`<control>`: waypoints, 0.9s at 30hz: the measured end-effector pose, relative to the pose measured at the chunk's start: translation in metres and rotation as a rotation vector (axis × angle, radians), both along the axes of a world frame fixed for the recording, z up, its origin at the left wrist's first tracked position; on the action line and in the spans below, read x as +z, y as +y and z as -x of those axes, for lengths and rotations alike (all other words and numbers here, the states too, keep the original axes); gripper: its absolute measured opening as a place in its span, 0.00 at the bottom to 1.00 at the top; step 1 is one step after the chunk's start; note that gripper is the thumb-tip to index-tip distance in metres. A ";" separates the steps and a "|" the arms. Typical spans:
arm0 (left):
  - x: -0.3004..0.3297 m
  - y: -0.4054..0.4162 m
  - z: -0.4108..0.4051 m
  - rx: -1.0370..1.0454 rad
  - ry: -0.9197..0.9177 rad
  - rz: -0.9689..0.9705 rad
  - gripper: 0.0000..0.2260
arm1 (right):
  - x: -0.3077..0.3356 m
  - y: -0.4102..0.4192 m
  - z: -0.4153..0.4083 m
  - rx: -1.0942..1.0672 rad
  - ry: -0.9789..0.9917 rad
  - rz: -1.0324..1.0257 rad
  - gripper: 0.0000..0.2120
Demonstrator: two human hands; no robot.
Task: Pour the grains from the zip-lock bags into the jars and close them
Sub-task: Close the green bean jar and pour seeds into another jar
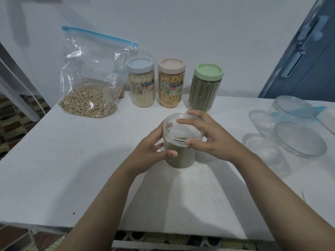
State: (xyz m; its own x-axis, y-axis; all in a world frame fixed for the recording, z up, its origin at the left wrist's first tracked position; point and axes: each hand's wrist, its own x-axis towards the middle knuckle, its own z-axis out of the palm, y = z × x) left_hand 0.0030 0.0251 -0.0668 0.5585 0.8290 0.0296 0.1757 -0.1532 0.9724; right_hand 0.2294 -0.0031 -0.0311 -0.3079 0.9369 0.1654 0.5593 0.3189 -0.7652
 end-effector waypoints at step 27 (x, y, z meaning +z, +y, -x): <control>-0.002 0.004 -0.005 0.056 -0.014 -0.039 0.41 | -0.028 -0.026 0.014 -0.475 0.524 -0.031 0.13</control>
